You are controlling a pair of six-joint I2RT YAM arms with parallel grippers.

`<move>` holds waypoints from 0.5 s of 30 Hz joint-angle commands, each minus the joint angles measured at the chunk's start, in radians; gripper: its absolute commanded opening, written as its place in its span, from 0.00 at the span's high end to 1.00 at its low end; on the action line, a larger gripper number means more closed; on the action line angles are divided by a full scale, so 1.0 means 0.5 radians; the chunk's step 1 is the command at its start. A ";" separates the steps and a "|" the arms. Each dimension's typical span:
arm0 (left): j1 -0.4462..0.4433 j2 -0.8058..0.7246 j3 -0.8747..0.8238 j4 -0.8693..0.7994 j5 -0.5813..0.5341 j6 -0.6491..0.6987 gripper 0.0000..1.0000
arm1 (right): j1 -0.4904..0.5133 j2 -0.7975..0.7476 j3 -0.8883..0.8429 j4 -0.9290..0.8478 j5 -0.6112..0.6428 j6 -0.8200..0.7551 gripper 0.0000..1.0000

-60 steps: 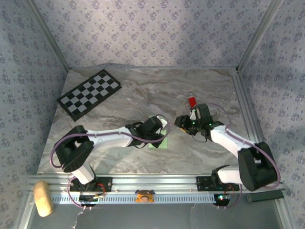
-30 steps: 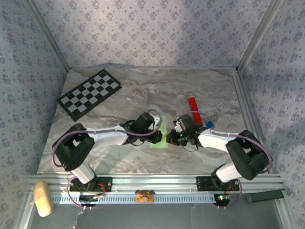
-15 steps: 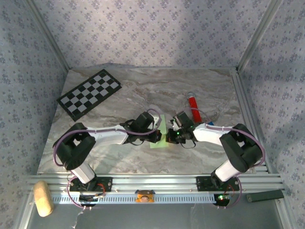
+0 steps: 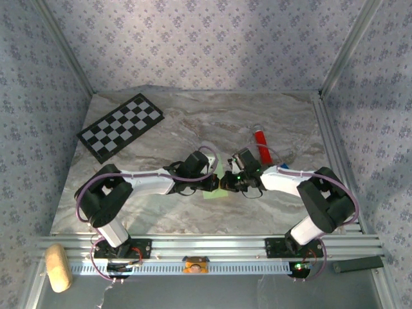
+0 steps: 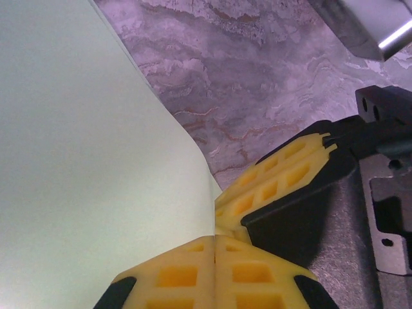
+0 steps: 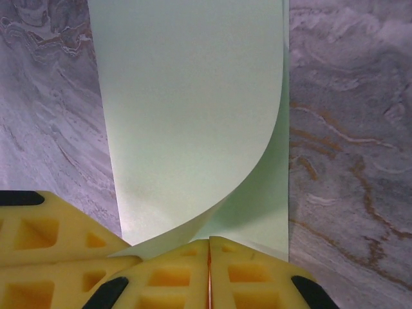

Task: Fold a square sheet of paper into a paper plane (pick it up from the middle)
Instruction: Fold the triangle a second time at the center of the table.

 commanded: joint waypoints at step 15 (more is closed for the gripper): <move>0.114 0.039 0.032 -0.049 0.038 0.067 1.00 | -0.011 0.150 -0.041 -0.078 0.113 -0.004 0.94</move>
